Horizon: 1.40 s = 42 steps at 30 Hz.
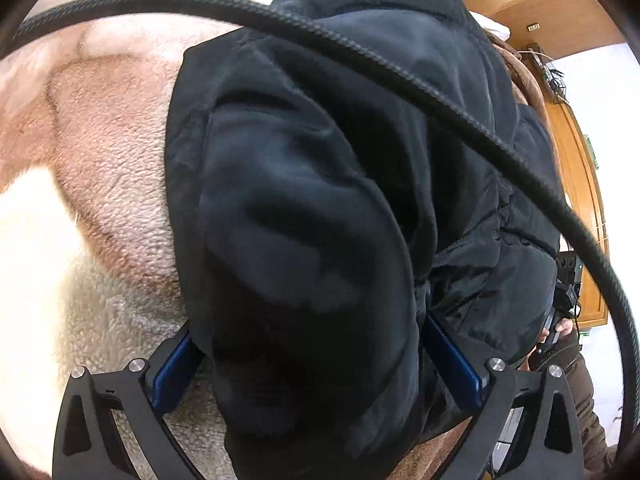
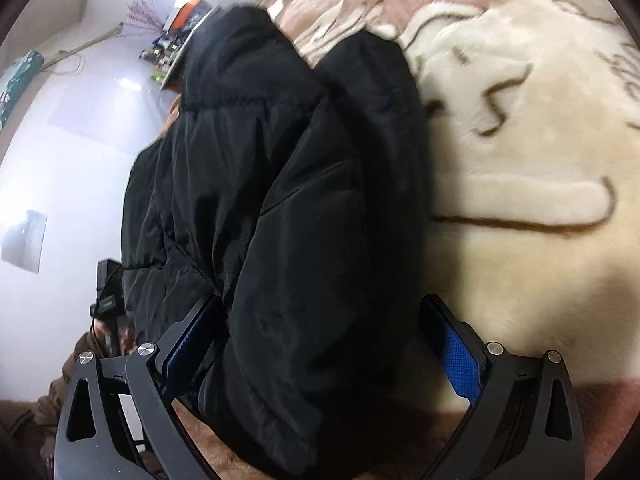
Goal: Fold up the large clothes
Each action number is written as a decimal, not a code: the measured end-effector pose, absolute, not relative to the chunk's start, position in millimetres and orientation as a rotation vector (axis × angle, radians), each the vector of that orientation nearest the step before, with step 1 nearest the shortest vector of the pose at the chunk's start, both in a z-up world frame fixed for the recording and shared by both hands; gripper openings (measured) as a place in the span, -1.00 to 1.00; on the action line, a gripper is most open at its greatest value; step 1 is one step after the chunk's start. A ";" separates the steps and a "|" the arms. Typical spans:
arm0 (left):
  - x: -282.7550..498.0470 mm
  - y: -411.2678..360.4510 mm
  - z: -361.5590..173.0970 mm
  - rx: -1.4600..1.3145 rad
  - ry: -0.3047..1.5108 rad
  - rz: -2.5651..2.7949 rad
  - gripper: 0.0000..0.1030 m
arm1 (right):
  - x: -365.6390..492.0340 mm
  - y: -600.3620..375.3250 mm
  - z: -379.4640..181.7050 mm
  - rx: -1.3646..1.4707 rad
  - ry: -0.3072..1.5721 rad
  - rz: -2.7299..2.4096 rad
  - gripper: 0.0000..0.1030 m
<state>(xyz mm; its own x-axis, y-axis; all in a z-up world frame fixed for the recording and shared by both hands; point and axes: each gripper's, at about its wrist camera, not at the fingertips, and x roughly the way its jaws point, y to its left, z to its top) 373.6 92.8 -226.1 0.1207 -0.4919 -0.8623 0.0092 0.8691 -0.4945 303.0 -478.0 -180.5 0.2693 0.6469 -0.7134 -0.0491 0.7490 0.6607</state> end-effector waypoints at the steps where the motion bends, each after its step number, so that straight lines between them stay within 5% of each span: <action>1: 374.8 90.7 -227.0 -0.408 1.415 -0.385 1.00 | 303.8 -477.6 -181.6 0.587 1.220 0.512 0.91; 13: 386.7 66.1 -228.3 -0.377 1.445 -0.358 0.99 | 297.5 -474.6 -180.0 0.533 1.251 0.478 0.80; 19: 383.5 55.0 -225.0 -0.395 1.417 -0.351 0.52 | 297.2 -463.9 -173.1 0.511 1.244 0.476 0.43; 27: 383.6 27.2 -215.2 -0.317 1.386 -0.312 0.25 | 293.9 -434.5 -157.1 0.412 1.222 0.437 0.13; 42: 373.5 -45.0 -199.3 -0.047 1.278 -0.146 0.25 | 283.3 -377.8 -137.5 0.253 1.147 0.310 0.09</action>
